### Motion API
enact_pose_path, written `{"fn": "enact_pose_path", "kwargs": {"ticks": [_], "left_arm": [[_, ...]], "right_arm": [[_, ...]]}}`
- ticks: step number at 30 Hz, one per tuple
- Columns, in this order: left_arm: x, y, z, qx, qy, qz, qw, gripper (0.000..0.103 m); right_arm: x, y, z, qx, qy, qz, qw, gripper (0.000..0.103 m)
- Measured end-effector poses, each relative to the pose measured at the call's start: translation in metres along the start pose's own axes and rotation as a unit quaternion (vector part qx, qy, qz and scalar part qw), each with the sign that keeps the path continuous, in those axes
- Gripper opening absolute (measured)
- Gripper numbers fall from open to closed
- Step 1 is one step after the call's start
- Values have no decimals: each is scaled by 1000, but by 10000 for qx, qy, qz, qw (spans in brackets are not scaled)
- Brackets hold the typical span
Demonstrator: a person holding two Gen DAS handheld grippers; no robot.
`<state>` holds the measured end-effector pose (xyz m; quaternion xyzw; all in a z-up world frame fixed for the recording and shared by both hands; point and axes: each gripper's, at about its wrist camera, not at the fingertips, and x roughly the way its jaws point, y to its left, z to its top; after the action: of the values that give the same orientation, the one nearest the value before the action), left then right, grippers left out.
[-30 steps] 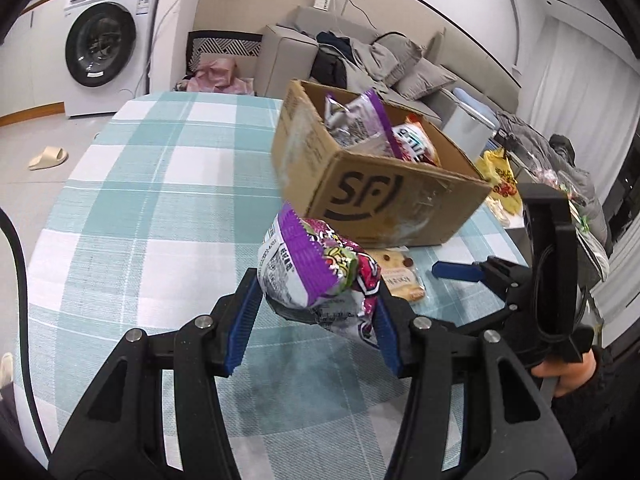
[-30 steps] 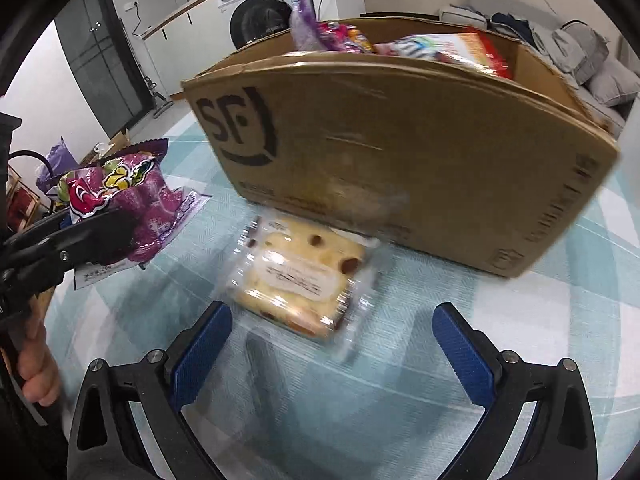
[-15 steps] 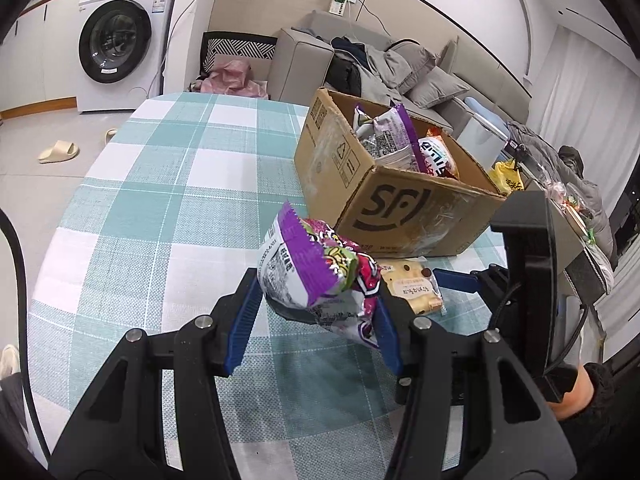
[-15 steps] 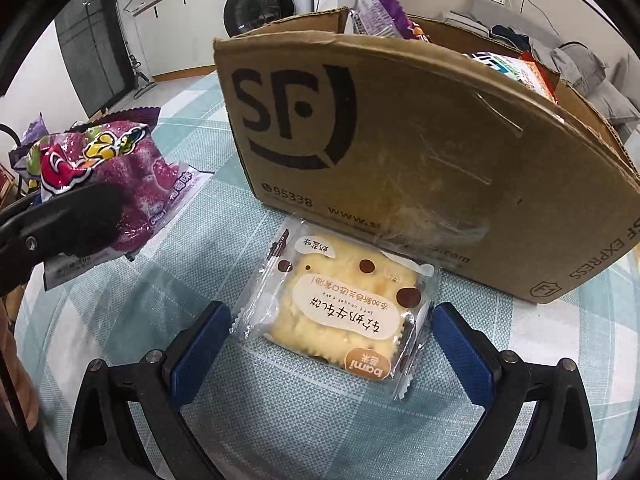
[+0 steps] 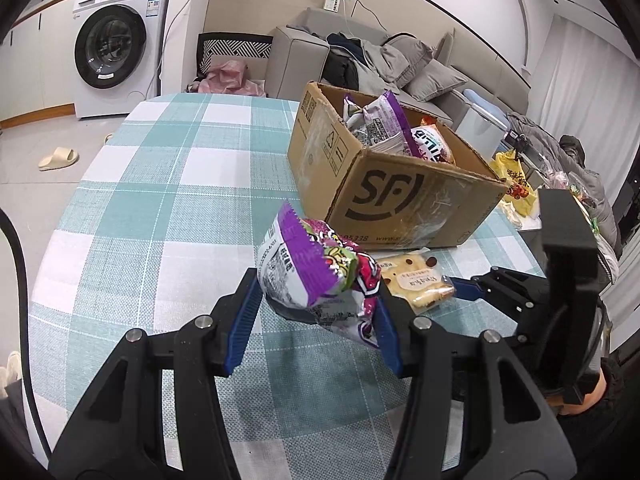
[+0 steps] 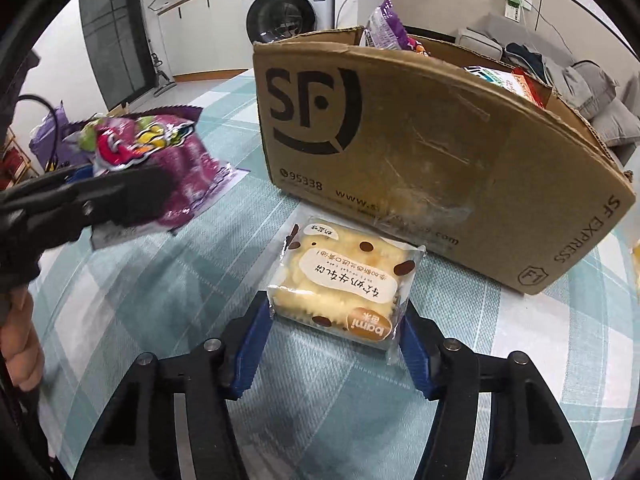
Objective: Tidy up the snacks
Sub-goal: 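Grasp the wrapped cream bun pack with the right tool while the left tool holds the candy bag, then lift both held snacks and carry them over the open cardboard box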
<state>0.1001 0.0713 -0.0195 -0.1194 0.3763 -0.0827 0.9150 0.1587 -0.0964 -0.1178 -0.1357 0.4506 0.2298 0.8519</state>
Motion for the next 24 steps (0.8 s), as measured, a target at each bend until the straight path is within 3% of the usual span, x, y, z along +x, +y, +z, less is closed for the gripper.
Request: {"fn": "enact_pose_path", "kwargs": {"ticks": [7,24], "left_arm": [[8,-6,-4,82,69,14,9999,50],[-1,-15,-3,237,-54,17,9997,50]], "right_arm": [[-15,2,-18,-76,-178,-126,9997,61],[-67,16,-14,-88,-690,-133,9975,61]]}}
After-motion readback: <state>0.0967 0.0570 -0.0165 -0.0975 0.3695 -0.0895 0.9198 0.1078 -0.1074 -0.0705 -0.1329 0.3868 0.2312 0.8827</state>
